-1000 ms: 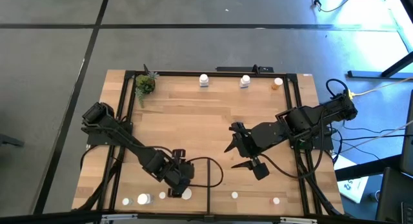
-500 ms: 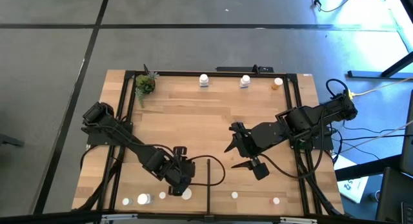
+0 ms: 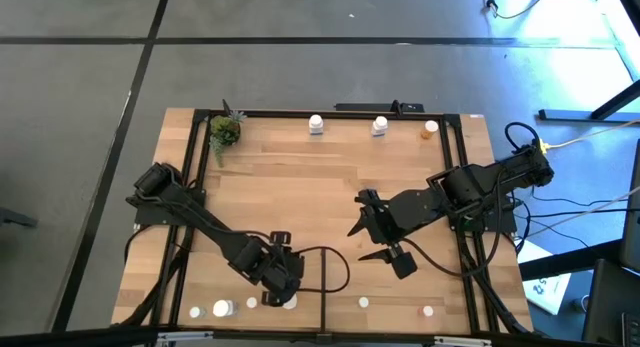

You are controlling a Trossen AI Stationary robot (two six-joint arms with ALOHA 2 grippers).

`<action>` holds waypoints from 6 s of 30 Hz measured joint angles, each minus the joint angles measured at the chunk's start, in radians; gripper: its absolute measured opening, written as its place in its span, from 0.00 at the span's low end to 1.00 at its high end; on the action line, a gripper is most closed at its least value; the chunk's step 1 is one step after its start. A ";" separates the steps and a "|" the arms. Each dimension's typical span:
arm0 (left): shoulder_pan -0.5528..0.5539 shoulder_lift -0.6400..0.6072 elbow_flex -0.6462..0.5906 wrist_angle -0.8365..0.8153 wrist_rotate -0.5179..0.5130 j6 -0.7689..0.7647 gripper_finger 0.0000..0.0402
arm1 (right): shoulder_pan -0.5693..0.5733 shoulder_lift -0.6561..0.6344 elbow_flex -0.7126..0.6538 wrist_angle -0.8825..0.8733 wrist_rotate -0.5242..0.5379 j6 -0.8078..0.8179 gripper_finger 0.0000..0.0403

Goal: Pick and place medicine bottles onto shelf by color
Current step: Put the bottom orange pill bottle on the shelf aligned with the other orange pill bottle, then put the top pink pill bottle on the shelf aligned with the other pink pill bottle

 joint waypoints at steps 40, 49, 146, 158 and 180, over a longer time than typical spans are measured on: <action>0.000 0.009 -0.001 -0.001 0.025 -0.023 0.48 | 0.000 0.000 0.000 0.005 0.000 0.000 0.66; 0.008 0.011 -0.002 0.018 0.027 -0.045 0.55 | 0.000 0.000 0.000 0.005 0.000 0.000 0.66; 0.110 -0.036 0.095 -0.206 -0.116 0.004 0.74 | 0.000 -0.001 0.000 0.015 0.000 0.000 0.66; 0.190 -0.174 0.095 -0.269 -0.113 0.068 0.75 | 0.000 -0.001 0.000 0.015 0.000 0.000 0.66; 0.272 -0.337 -0.119 -0.167 -0.092 0.094 0.75 | -0.011 -0.003 0.000 0.034 0.001 0.005 0.66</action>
